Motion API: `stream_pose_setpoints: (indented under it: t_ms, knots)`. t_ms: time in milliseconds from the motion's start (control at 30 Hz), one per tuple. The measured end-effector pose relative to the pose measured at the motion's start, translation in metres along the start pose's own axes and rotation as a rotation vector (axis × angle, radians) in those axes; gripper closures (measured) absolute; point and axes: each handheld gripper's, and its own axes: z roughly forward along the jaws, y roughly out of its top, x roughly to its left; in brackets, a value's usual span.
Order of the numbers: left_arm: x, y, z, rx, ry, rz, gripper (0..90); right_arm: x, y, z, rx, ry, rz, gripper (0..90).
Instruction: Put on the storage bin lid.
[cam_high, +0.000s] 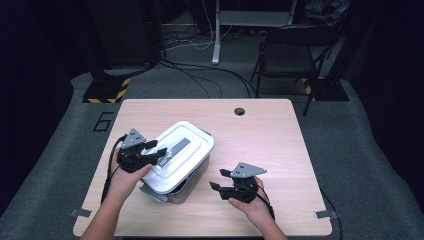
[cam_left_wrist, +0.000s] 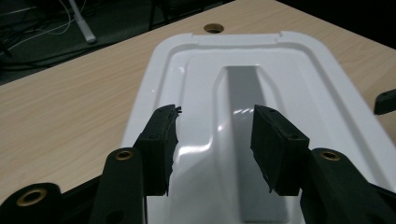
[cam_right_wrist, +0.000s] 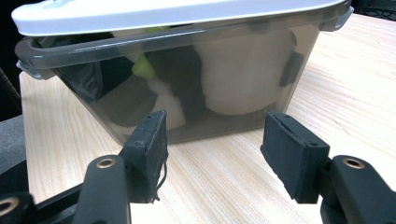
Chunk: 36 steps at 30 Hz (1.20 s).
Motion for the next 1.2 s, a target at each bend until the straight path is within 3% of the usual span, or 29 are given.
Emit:
stream_pose_setpoints:
  t_ms: [233, 500, 567, 700, 933, 1200]
  knots:
    - [0.022, -0.017, -0.013, 0.018, 0.045, -0.056, 49.0, 0.002, 0.005, -0.003, -0.001, -0.015, -0.017, 39.7]
    - [0.033, -0.028, -0.023, 0.016, 0.058, -0.073, 51.4, 0.004, 0.021, -0.006, -0.009, -0.018, -0.027, 39.8]
    - [0.036, -0.031, -0.024, -0.002, 0.050, -0.084, 54.2, 0.006, 0.026, -0.003, -0.012, -0.016, -0.037, 39.8]
    - [0.041, -0.036, -0.024, 0.033, 0.031, -0.101, 55.0, 0.011, 0.032, 0.005, -0.021, -0.013, -0.053, 39.7]
    - [0.042, -0.044, -0.025, 0.009, -0.016, -0.142, 56.4, 0.013, 0.048, 0.016, -0.052, 0.007, -0.054, 39.1]
    - [0.037, -0.045, -0.027, 0.003, -0.041, -0.137, 59.7, 0.013, 0.056, 0.023, -0.068, 0.025, -0.052, 38.3]
